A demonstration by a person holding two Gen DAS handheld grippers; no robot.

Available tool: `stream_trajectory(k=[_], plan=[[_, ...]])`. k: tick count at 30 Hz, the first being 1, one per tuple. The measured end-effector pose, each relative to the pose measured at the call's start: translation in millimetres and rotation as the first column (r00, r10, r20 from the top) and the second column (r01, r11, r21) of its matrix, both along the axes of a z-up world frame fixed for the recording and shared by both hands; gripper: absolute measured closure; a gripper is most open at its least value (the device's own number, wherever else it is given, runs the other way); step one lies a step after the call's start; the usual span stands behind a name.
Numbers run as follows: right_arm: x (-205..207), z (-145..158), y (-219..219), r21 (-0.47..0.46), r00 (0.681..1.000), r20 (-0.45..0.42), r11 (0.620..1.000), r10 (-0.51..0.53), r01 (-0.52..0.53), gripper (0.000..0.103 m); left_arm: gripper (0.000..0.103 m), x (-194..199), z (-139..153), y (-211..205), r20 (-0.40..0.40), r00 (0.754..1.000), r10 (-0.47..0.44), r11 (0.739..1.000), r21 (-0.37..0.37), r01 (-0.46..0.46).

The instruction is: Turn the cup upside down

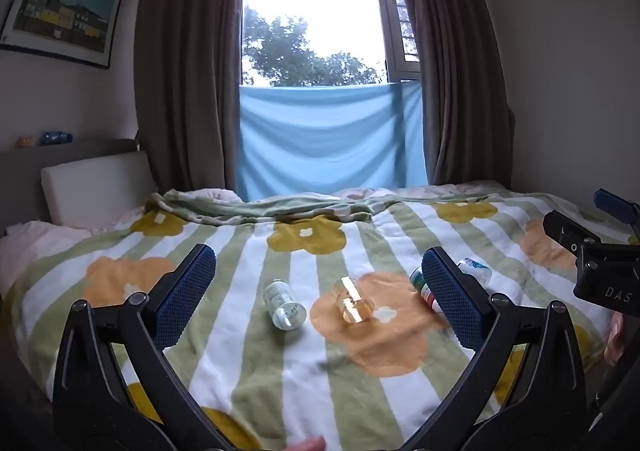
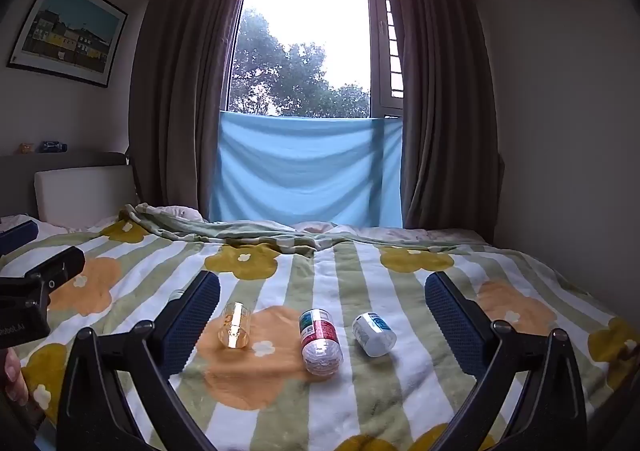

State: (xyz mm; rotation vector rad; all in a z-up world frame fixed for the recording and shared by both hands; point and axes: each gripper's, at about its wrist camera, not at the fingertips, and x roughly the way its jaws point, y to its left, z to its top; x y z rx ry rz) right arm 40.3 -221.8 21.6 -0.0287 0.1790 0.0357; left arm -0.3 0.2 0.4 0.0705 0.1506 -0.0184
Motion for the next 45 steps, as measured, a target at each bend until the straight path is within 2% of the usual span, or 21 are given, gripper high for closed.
stream_trajectory(k=[5, 6, 10, 12, 25, 45], plan=[[-0.2, 0.8, 1.0, 0.000, 1.000, 0.003, 1.000, -0.005, 0.005, 0.000, 0.000, -9.7, 3.5, -2.1, 0.032, 0.999, 0.016, 1.000, 0.000, -0.016], [-0.2, 1.0, 1.7, 0.000, 1.000, 0.004, 1.000, -0.005, 0.005, 0.000, 0.000, -7.9, -3.5, 4.7, 0.011, 1.000, 0.021, 1.000, -0.014, -0.021], [0.2, 0.5, 0.4, 0.013, 1.000, -0.002, 1.000, -0.003, 0.003, 0.000, 0.000, -4.1, -1.7, 5.2, -0.002, 1.000, 0.015, 1.000, -0.014, -0.015], [-0.1, 1.1, 2.6, 0.004, 1.000, -0.001, 1.000, -0.003, 0.003, 0.000, 0.000, -3.2, -2.6, -0.3, -0.002, 1.000, 0.017, 1.000, -0.001, -0.017], [1.1, 1.5, 5.7, 0.012, 1.000, -0.003, 1.000, -0.001, 0.001, 0.000, 0.000, -0.7, -3.0, 10.9, -0.030, 1.000, 0.004, 0.999, -0.053, -0.006], [3.4, 1.4, 8.4, 0.009, 1.000, -0.007, 1.000, 0.000, 0.000, 0.000, 0.000, 5.1, -8.2, 14.3, -0.051, 0.999, 0.000, 0.998, -0.065, -0.003]])
